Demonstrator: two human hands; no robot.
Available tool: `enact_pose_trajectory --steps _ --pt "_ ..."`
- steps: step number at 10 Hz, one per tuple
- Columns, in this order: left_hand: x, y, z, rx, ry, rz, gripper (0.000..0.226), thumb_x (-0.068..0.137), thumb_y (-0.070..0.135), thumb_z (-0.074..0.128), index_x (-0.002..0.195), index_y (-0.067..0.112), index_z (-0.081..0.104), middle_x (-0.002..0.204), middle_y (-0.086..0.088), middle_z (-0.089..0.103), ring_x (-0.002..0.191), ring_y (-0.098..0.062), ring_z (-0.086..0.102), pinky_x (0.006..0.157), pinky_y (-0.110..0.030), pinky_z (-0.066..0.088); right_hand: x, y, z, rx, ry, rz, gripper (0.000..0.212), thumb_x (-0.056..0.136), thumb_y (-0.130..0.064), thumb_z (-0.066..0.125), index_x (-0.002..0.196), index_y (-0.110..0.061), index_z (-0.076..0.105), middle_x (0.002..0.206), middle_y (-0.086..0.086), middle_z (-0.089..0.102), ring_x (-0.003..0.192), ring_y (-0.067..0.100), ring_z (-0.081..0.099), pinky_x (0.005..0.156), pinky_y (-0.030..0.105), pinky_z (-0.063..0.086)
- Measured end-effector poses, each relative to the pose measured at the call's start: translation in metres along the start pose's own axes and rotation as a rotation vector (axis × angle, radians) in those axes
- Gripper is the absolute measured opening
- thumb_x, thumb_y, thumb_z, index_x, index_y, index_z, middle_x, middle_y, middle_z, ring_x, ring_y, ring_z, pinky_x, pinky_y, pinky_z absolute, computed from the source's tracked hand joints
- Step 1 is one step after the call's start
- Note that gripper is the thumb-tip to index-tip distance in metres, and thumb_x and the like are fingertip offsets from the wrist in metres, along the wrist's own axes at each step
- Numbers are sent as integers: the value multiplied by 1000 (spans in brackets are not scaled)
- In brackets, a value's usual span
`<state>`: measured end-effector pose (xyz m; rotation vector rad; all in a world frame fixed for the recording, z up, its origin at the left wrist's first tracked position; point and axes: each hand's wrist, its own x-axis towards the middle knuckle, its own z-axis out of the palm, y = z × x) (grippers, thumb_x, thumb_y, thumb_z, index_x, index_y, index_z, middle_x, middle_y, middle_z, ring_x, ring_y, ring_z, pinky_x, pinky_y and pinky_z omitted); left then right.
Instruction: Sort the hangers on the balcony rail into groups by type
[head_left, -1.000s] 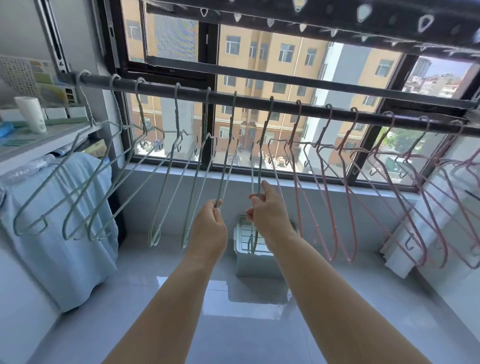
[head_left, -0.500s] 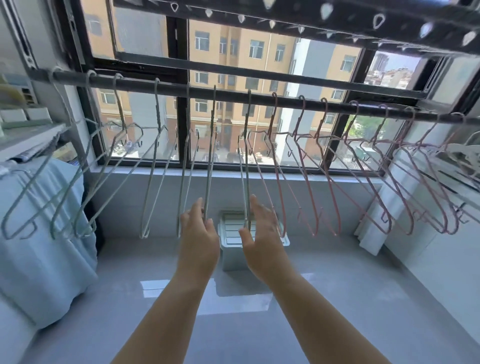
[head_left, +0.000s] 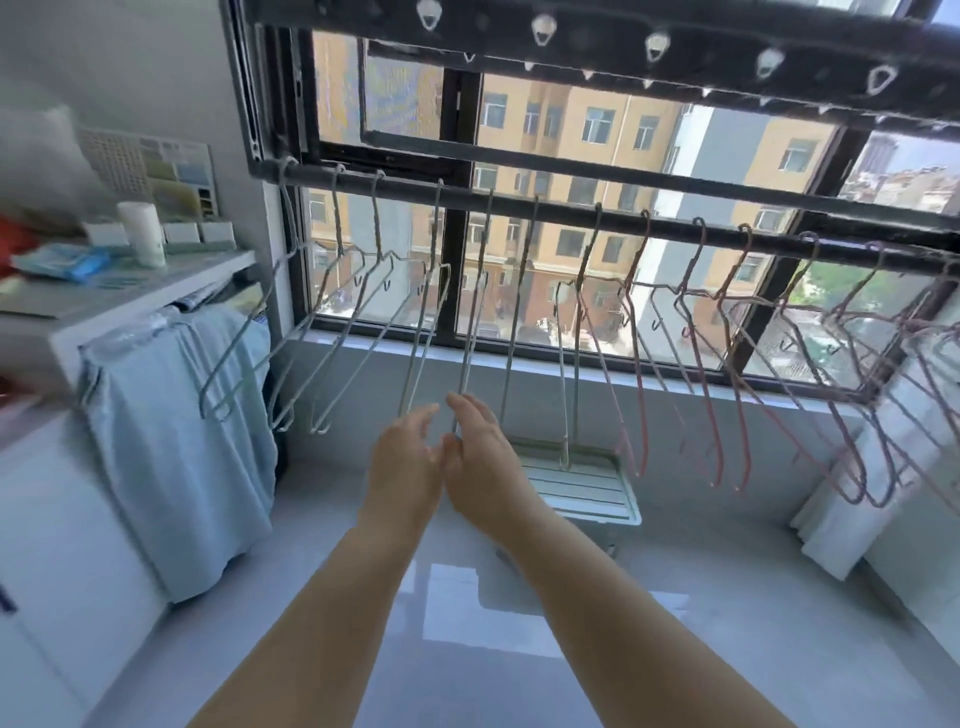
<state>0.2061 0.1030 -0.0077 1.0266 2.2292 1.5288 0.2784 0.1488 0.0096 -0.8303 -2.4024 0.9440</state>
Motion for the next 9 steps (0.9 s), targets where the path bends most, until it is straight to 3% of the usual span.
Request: enact_pose_trajectory --steps 1,4,5,6,7,8,9 --pt "0 -2 1 -84 -30 -52 29 83 23 51 106 14 65 108 -9 68 101 -21 63 93 -41 49 12 -1 5 -4 0 60 55 93 0 32 145 -12 19 156 6 8 144 16 4 115 26 9" --pt "7 -8 8 -59 15 20 27 82 9 53 104 17 67 93 2 72 85 -12 66 83 -33 54 13 11 9 51 -3 120 47 96 -9 31 142 -11 27 151 6 26 140 18 22 116 30 17" --pt "7 -9 12 -71 38 46 25 83 7 52 95 21 68 83 8 71 79 -7 65 75 -26 53 8 10 9 108 3 114 44 97 -13 31 141 -12 29 146 3 33 134 16 31 111 25 22" --pt "2 -8 12 -109 39 62 28 84 4 50 86 28 65 74 15 67 74 1 62 61 -7 46 4 11 9 139 -8 120 45 97 -16 33 141 -14 29 146 2 33 133 16 33 111 26 24" --pt "-2 -7 12 -151 49 54 26 86 3 48 91 21 67 78 12 68 75 0 63 58 -5 44 -1 11 9 174 -4 125 47 97 -18 36 142 -16 28 145 0 33 131 14 35 109 24 26" --pt "-13 -8 7 -125 31 59 24 83 4 55 100 19 63 87 9 66 82 -6 63 66 -12 43 -21 11 3 217 -42 97 46 95 -20 42 140 -22 32 142 -5 36 126 7 38 107 23 31" --pt "-23 -8 -11 -101 61 147 27 81 13 65 106 21 59 92 10 63 85 -5 59 73 -13 44 -64 32 -24 335 -32 84 36 88 -23 50 122 -35 47 130 -9 49 114 -4 47 96 16 40"
